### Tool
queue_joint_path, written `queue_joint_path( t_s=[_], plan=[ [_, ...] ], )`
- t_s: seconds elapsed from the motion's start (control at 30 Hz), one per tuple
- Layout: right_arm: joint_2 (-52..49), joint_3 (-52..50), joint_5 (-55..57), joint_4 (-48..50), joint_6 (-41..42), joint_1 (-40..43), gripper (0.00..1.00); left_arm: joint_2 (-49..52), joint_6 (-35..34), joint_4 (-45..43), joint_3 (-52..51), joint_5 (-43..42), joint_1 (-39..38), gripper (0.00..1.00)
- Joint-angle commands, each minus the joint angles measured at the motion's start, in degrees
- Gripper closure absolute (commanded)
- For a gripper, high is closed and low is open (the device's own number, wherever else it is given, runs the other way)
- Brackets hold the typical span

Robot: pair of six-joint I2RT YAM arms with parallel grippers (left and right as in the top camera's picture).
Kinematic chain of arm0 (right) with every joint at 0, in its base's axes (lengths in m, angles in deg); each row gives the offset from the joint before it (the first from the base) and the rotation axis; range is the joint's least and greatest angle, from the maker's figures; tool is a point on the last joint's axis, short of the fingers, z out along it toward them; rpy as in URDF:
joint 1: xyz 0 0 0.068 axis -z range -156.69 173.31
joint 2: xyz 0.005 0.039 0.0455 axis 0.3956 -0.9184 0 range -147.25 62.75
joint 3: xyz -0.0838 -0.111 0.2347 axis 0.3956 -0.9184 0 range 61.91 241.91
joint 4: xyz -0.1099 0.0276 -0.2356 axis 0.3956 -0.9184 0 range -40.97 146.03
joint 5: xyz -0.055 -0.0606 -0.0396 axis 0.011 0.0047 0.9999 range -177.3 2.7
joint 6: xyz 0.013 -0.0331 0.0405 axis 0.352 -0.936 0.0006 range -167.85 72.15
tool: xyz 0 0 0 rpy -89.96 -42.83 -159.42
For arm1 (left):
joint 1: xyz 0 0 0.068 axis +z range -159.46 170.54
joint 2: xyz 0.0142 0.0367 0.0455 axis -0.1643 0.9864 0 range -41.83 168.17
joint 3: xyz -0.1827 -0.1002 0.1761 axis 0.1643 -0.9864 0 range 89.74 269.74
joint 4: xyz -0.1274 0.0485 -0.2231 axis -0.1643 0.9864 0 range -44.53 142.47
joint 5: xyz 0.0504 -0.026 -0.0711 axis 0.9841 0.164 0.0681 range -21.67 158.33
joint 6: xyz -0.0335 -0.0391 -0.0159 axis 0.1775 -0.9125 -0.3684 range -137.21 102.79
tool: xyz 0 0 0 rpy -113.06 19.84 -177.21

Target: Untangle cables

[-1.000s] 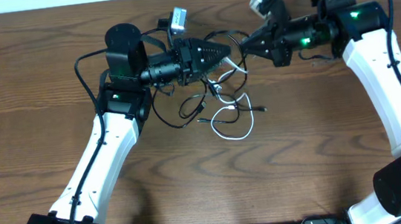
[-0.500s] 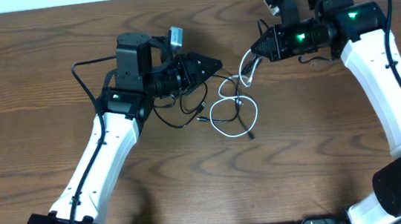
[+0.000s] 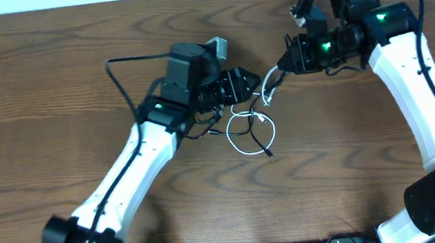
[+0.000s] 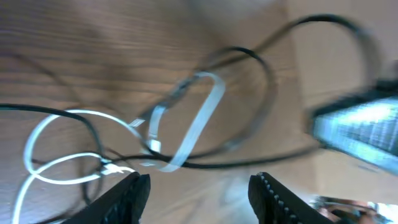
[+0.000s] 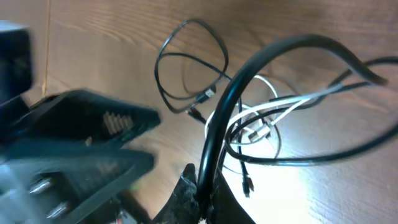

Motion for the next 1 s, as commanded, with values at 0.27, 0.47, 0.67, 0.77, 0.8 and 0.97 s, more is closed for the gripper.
queue_joint_path(
  t_s=[0.27,0.47,0.67,0.77,0.8,0.97],
  plan=[
    [5.2,0.2,-8.6,-4.1,-7.8,4.0,0.99,9.0,15.1,-10.1,0.3,-2.1,-2.7,0.44],
    [6.1,0.2,-8.6,-5.8,-9.8,4.0,0.99,9.8,15.3,-17.2,0.3,-8.3,-3.1,0.43],
    [6.1,0.2,-8.6,-5.9,-10.1,4.0,0.99,10.1,17.3,-18.3,0.3,-11.6,-4.5,0.43],
    [6.1,0.2,-8.6,-6.0,-10.2,4.0,0.99,10.6,18.1,-17.0,0.3,-11.6,-5.9,0.43],
    [6.1,0.2,-8.6,-6.0,-10.1,4.0,0.99,11.1,18.3,-16.6,0.3,-11.6,-6.6,0.43],
    [6.1,0.2,-8.6,-6.0,-10.2,4.0,0.99,14.6,18.7,-16.4,0.3,-9.5,-8.5,0.44]
  ],
)
